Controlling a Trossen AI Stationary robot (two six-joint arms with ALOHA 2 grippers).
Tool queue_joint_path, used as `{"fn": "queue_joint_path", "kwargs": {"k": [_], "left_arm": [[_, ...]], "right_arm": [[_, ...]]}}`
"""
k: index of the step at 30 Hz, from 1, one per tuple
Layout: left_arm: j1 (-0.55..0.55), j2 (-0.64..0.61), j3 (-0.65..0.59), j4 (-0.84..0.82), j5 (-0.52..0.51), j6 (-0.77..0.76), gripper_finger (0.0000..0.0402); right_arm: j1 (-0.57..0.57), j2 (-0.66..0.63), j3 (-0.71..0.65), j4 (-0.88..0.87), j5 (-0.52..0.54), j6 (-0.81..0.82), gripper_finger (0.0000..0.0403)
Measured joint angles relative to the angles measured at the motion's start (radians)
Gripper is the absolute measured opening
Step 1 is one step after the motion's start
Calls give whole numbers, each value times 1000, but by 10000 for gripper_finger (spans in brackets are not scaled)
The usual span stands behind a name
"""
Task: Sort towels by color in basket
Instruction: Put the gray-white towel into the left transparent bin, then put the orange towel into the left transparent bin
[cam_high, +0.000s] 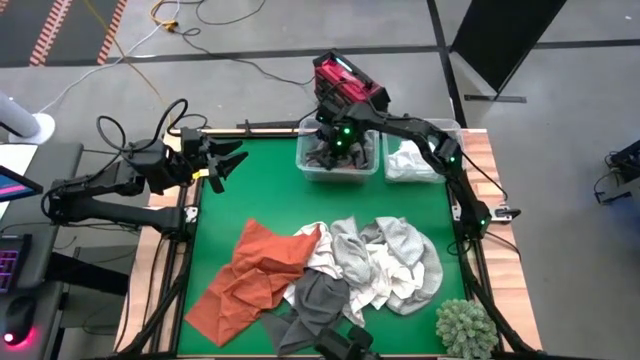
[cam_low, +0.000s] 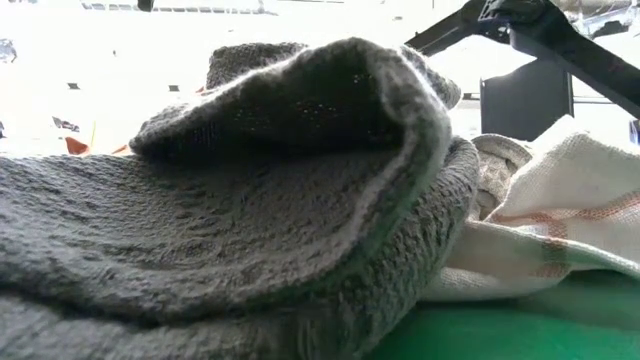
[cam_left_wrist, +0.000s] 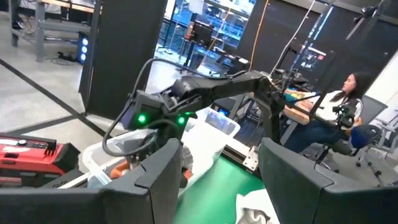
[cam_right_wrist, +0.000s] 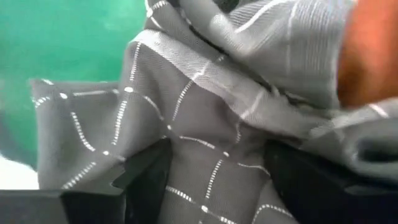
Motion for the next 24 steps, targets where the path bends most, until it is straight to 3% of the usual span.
{"fn": "queue_joint_path", "kwargs": {"k": [15, 24], "left_arm": [[0, 1, 0, -4, 0, -3, 200], [0, 3, 0, -46, 34, -35, 200]], "right_arm": [[-13, -367, 1, -6, 172, -9, 301], [205, -471, 2, 30, 171, -33, 301]]}}
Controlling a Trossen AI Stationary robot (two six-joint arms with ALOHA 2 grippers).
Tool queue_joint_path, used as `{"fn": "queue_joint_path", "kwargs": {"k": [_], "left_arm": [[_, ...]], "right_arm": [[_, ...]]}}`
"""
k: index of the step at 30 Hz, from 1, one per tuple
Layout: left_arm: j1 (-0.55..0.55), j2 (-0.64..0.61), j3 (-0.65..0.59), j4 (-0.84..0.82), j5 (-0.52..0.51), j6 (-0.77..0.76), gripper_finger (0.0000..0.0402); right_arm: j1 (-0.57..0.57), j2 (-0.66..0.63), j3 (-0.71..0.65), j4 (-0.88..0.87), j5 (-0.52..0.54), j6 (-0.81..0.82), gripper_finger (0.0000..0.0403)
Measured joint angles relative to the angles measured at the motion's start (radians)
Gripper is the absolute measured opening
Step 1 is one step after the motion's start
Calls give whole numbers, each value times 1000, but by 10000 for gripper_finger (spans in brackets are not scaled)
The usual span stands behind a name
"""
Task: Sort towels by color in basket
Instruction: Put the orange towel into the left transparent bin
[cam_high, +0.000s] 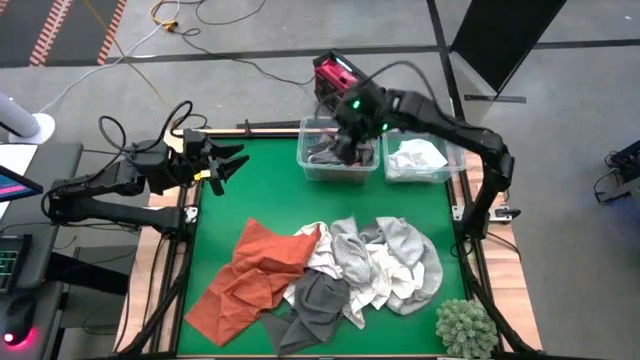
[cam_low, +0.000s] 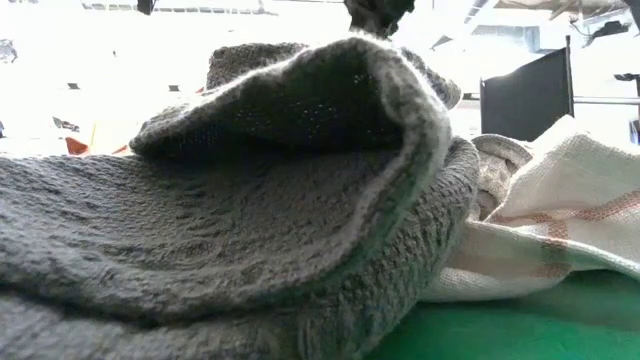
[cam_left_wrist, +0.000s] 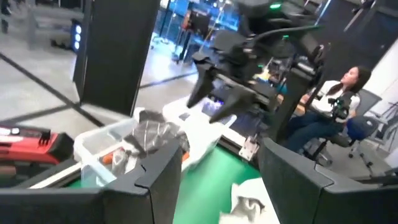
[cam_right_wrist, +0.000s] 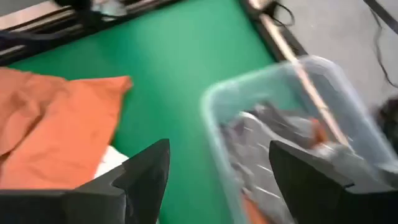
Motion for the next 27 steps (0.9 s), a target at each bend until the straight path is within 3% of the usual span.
{"fn": "queue_joint_path", "kwargs": {"k": [4, 7, 10, 15, 21, 27], "left_arm": [[0, 5, 0, -50, 23, -46, 200], [-8, 13, 0, -88, 41, -79, 200], [-26, 33, 0, -127, 45, -96, 200], [-74, 104, -11, -165, 45, -81, 200], [-109, 205, -55, -106, 40, 24, 200], [-144, 268, -129, 96, 22, 169, 200]], "right_arm": [[136, 10, -5, 60, 13, 33, 301], [232, 9, -4, 88, 93, 70, 301], [305, 9, -5, 77, 154, 109, 301], [396, 21, -3, 22, 163, 211, 302], [469, 37, -5, -21, 243, 311, 302], [499, 34, -4, -91, 289, 341, 302]]}}
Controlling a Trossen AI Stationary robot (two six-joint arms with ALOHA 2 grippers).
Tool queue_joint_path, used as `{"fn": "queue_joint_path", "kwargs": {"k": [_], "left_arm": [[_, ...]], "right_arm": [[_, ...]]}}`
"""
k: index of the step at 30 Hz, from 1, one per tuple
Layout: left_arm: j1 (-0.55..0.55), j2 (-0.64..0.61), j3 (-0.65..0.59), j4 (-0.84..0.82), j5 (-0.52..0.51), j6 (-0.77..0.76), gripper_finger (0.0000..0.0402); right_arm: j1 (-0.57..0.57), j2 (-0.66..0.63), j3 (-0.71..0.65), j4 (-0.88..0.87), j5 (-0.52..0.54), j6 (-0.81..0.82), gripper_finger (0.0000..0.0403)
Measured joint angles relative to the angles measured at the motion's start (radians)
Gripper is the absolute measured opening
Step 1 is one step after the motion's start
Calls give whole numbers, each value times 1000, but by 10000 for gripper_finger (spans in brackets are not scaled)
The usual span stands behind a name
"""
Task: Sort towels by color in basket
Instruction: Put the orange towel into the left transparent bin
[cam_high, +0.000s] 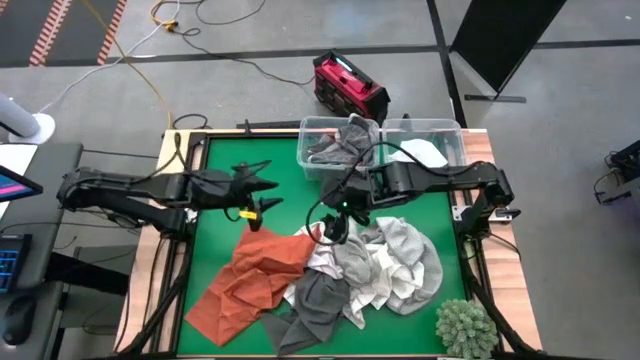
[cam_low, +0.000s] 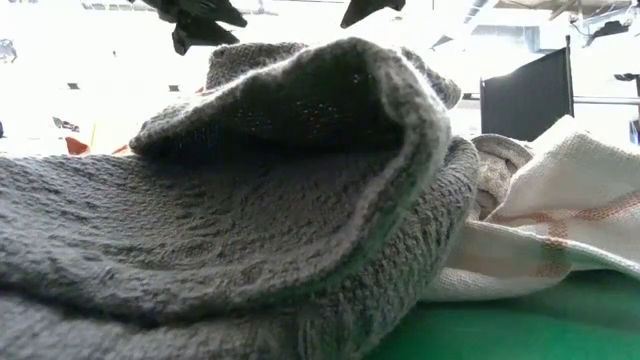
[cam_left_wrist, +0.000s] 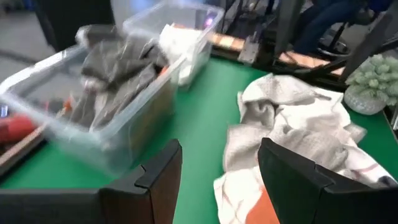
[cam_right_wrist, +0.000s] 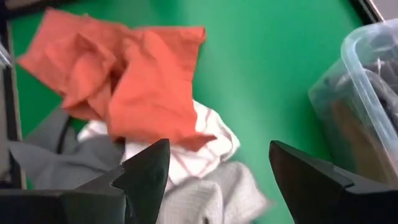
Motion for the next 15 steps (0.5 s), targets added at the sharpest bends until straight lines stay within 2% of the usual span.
{"fn": "queue_joint_path", "kwargs": {"k": [4, 6, 15], "left_arm": [[-14, 25, -43, 84, -8, 62, 200], [-15, 34, -47, 72, -9, 81, 200], [-15, 37, -47, 83, -18, 110, 200]], "right_arm": [[13, 0, 0, -18, 79, -15, 302], [7, 0, 0, -11, 101, -22, 302], [-14, 0, 0, -15, 102, -28, 301]]}}
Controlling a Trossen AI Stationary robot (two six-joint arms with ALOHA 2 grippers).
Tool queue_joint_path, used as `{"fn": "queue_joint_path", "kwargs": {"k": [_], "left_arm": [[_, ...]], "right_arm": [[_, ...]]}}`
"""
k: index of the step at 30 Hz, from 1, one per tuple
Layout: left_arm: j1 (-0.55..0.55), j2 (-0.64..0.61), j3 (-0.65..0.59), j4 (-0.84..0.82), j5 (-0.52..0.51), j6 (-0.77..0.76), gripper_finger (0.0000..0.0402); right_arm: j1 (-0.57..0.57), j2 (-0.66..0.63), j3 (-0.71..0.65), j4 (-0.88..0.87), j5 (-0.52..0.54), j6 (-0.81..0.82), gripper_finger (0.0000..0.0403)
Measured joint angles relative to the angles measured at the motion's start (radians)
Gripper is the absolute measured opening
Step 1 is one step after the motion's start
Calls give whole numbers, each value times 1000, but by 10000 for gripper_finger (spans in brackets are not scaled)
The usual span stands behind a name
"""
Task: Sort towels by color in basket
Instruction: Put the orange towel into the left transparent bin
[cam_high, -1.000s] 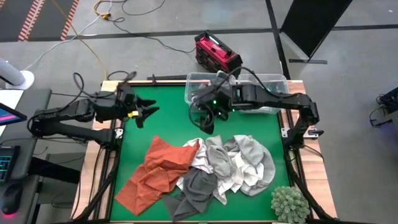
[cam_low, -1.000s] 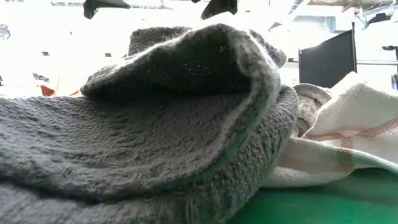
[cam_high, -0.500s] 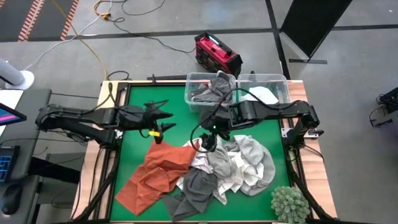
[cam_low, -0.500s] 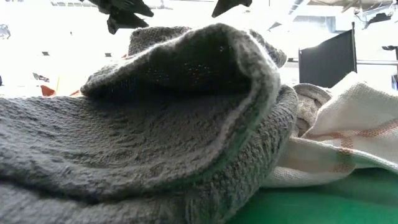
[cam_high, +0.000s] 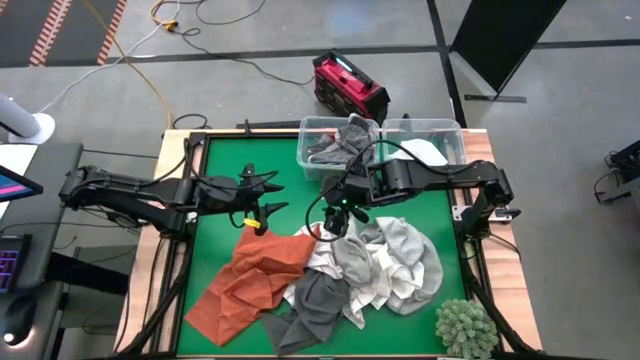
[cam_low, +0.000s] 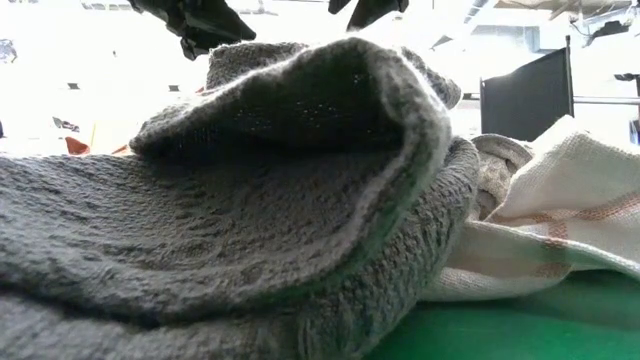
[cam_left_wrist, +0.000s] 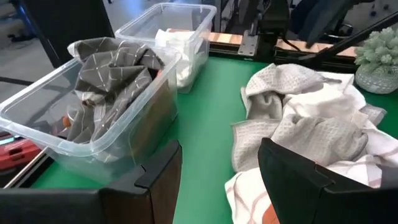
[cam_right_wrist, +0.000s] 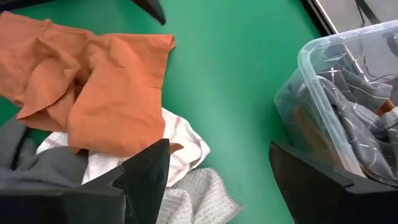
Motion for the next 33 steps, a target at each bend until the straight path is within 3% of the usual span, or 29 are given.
{"fn": "queue_joint_path", "kwargs": {"k": [11, 16, 22, 28, 33], "left_arm": [[6, -127, 1, 112, 4, -99, 200], [36, -168, 2, 69, -3, -271, 200], [47, -194, 2, -177, 123, -483, 200], [46, -196, 2, -306, 274, -544, 200], [46, -208, 11, -361, 289, -588, 200]], "right_arm": [[88, 0, 0, 49, -5, 86, 301], [115, 0, 0, 57, -71, 80, 301], [93, 0, 0, 42, -269, -95, 301], [92, 101, 2, 78, -285, -302, 301], [88, 235, 10, 240, -295, -384, 301]]}}
